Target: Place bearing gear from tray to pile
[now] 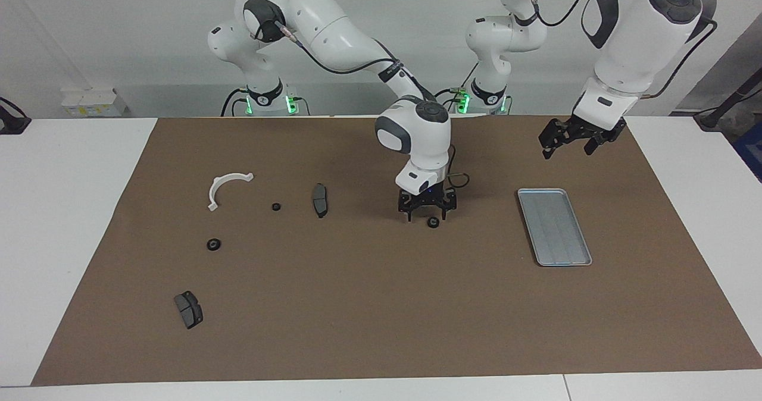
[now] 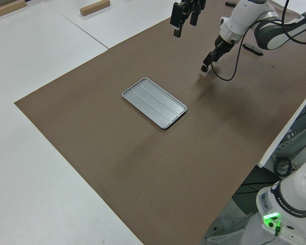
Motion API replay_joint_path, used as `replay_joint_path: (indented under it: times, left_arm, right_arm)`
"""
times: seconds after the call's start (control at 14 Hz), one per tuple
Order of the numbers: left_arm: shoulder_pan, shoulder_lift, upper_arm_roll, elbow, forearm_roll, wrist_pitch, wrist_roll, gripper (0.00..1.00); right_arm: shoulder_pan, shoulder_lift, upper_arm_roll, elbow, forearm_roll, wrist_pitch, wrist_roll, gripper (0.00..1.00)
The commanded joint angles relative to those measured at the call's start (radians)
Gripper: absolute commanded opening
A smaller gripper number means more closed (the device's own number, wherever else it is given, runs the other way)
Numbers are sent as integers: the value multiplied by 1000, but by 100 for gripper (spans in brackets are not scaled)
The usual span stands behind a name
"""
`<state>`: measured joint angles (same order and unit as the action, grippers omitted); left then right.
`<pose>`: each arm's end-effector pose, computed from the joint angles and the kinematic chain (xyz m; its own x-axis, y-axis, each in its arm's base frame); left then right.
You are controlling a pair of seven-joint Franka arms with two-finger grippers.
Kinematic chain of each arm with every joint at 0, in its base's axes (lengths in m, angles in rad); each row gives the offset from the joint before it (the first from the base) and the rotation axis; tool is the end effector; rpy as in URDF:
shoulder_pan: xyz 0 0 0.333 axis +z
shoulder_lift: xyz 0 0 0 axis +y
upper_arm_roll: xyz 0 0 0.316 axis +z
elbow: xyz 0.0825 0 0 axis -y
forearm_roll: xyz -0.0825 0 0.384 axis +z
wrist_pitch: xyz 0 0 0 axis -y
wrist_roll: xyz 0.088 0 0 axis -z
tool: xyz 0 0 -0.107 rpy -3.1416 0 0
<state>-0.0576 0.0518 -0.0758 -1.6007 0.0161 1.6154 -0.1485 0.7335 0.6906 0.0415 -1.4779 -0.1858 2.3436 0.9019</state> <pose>0.5674 -0.0734 0.5851 0.9993 0.0144 -0.0347 0.0138 -0.9998 -0.0175 0.5305 0.5076 0.2866 0.9787 -0.0257 0.2036 -0.0151 -0.9985 -0.0532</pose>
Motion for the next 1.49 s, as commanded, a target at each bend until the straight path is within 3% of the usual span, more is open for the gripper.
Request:
replay_joint_path:
  times: [0.0,0.21,0.64,0.78,0.85,1.14,1.42]
  left_arm:
    - [21,-40,-4,-38,5,18,6,100]
    - [25,-40,-4,-38,5,15,6,100]
    - [25,-40,-4,-38,5,15,4,100]
    - [25,-40,-4,-38,5,15,4,100]
    - [25,-40,-4,-38,5,14,4,100]
    - [25,-40,-4,-38,5,14,4,100]
    - [25,-40,-4,-38,5,14,4,100]
  right_arm:
    - [12,41,0,33,-40,13,35,84]
    - [0,49,0,37,-66,23,34,58]
    - [0,44,-9,38,-113,40,34,31]
    - [-2,23,-14,36,-115,31,34,7]
    - [-9,8,-17,33,-116,29,35,0]
    - [-63,-95,-22,-76,-118,26,37,0]
    - [-186,-334,-19,-377,-121,72,-47,0]
